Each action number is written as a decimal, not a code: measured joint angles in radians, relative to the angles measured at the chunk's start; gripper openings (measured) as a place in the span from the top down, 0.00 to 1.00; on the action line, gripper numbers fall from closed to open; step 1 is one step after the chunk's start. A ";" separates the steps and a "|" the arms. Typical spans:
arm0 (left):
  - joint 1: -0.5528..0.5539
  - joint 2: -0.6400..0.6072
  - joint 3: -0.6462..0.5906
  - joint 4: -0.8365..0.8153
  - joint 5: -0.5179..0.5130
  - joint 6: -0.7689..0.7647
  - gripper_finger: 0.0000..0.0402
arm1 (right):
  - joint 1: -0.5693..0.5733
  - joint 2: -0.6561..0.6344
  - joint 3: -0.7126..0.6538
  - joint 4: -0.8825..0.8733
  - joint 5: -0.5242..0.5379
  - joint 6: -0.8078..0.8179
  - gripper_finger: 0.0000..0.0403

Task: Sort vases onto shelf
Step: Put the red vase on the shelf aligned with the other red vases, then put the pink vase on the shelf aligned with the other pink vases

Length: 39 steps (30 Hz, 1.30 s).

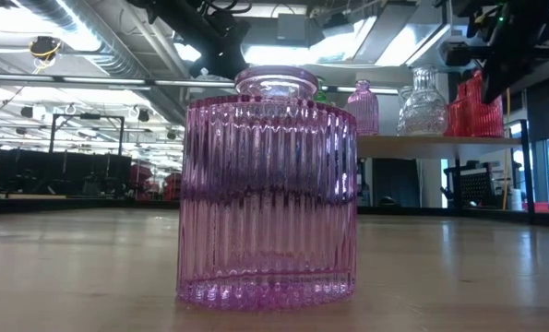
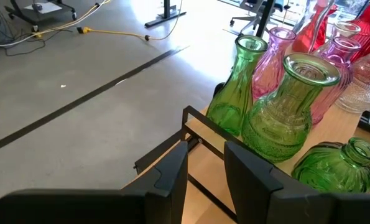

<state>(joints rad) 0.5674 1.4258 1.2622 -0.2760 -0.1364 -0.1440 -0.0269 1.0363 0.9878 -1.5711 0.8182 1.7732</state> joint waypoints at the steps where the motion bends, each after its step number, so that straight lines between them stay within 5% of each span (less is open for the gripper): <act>1: 0.000 0.000 0.000 0.000 0.000 0.000 0.75 | 0.000 0.000 0.000 0.000 -0.004 0.001 1.00; 6: 0.000 0.000 0.000 0.000 0.000 0.000 0.75 | 0.020 0.000 0.012 -0.001 -0.055 0.005 1.00; 16: 0.000 -0.015 0.001 -0.003 0.013 -0.003 0.75 | 0.294 0.004 0.163 -0.001 -0.042 -0.034 1.00; 24: -0.028 -0.015 0.001 -0.038 0.250 -0.003 0.75 | 0.545 0.036 0.314 0.000 0.033 -0.052 1.00; 35: -0.133 -0.015 0.001 -0.137 0.930 0.098 0.76 | 0.836 0.086 0.327 0.205 0.142 -0.083 1.00; 39: -0.229 -0.015 0.001 -0.280 0.987 0.156 0.76 | 0.894 0.106 0.327 0.280 0.169 -0.093 1.00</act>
<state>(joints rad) 0.3380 1.4109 1.2633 -0.5557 0.8508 0.0124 0.8675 1.1426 1.3144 -1.2914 0.9870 1.6800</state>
